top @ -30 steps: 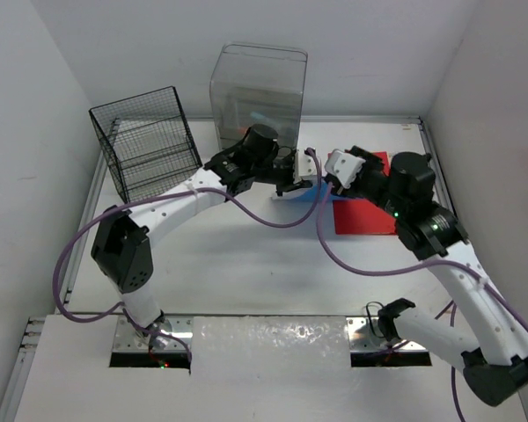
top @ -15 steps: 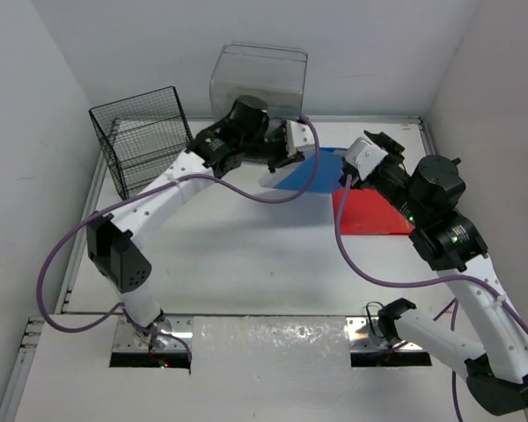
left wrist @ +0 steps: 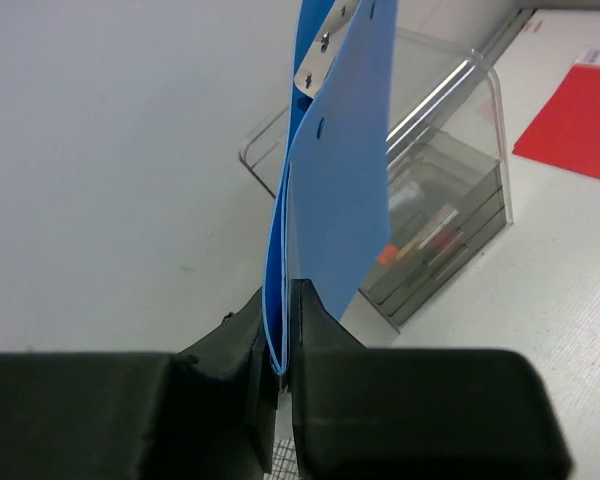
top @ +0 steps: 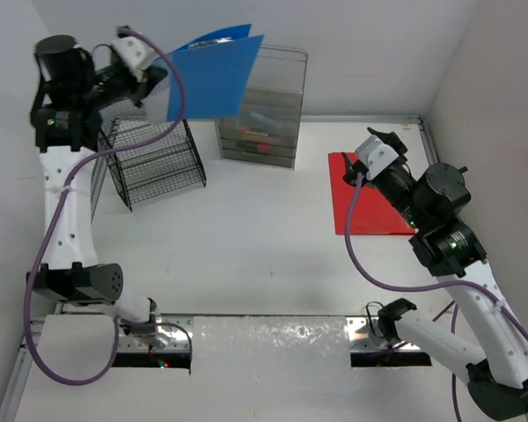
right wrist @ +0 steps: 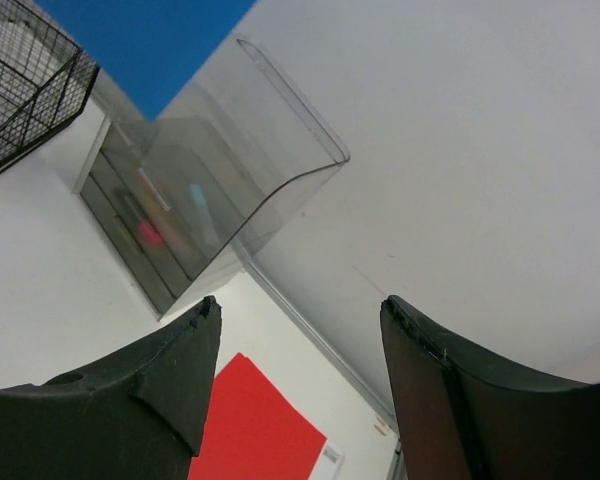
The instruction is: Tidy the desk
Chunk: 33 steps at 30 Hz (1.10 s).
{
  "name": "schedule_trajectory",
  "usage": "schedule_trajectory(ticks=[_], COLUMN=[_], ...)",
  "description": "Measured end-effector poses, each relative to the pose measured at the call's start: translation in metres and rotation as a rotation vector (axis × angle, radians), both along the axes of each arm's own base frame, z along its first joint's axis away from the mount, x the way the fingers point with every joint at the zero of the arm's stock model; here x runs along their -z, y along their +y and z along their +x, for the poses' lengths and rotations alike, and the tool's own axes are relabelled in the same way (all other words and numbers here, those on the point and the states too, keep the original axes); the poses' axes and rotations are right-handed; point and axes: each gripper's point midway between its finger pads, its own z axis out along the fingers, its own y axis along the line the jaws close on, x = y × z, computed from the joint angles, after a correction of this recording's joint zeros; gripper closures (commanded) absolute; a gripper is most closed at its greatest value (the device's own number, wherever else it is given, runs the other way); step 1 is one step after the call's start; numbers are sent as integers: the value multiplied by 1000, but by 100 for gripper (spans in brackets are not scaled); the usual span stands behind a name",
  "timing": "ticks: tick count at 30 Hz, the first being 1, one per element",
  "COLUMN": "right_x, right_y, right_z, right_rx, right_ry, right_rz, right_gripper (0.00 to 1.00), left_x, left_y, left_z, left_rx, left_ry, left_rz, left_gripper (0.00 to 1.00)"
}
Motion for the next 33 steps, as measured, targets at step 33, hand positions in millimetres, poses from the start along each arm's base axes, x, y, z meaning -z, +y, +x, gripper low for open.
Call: schedule_trajectory(ticks=[33], right_x=[99], right_y=[35], right_z=[59], right_rx=[-39], right_ry=[229], right_rz=[-125], right_gripper=[36], left_x=[0], left_y=[201], left_z=[66], left_rx=[-156], left_ry=[23], left_rz=[-274], left_gripper=[100])
